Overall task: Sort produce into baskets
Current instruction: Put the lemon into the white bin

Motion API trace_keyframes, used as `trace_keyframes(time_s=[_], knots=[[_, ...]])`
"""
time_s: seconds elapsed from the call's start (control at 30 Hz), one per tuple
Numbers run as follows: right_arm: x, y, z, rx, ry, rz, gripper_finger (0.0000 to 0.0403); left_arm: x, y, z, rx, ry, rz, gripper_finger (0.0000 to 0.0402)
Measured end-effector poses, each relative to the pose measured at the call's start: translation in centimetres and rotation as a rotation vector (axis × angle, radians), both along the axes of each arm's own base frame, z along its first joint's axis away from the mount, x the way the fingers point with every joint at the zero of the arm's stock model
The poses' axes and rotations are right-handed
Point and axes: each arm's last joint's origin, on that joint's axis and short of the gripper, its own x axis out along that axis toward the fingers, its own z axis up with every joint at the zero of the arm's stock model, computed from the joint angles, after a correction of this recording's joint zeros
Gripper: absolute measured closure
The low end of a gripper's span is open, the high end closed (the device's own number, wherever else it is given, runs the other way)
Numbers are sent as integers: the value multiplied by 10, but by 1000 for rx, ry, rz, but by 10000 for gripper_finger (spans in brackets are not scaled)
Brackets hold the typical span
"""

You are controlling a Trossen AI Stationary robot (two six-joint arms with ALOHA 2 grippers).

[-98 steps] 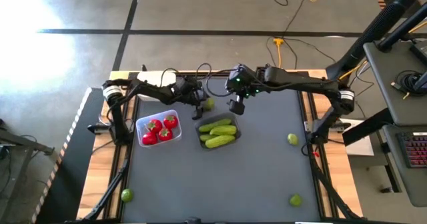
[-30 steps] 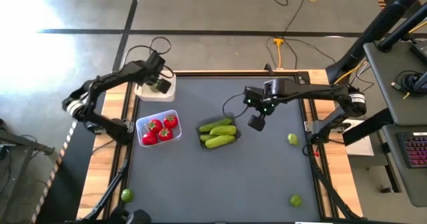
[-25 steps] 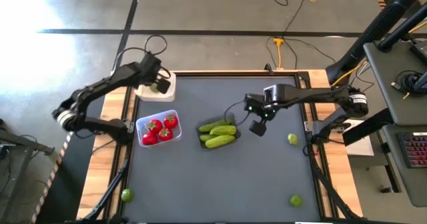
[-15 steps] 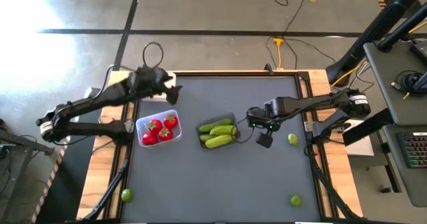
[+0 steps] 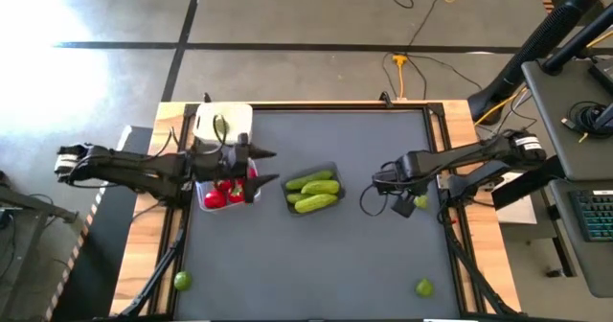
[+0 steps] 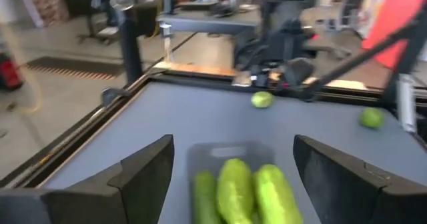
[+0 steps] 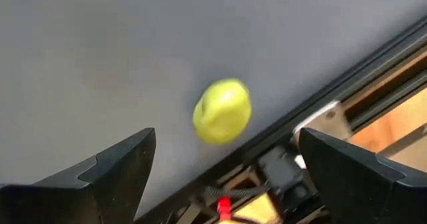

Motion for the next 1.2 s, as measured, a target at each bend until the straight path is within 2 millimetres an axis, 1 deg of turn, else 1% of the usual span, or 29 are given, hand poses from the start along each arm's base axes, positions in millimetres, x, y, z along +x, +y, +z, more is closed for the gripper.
trace_keyframes(time_s=[0.1,0.27,0.4,0.57,0.73,1.0,1.13,1.2], knots=[[-9,1,-6,46,24,-53,42,-1,-7,-5,8,-21,-36,114],[-21,-4,-23,36,70,-118,42,-3,-9,-20,3,-1,-43,114],[-17,-13,-29,53,119,-151,42,-4,-9,-28,-4,5,-42,114],[-7,-25,-39,138,130,-149,48,-5,-9,-35,-17,17,-43,114],[-1,-34,-55,216,203,-123,70,-6,-12,-38,-23,28,-55,114],[7,-45,-89,321,318,-17,111,-6,-16,-39,-25,32,-74,114],[8,-45,-99,352,360,15,144,-7,-19,-40,-25,41,-92,114],[10,-46,-102,353,347,26,166,-7,-21,-39,-24,40,-101,114]])
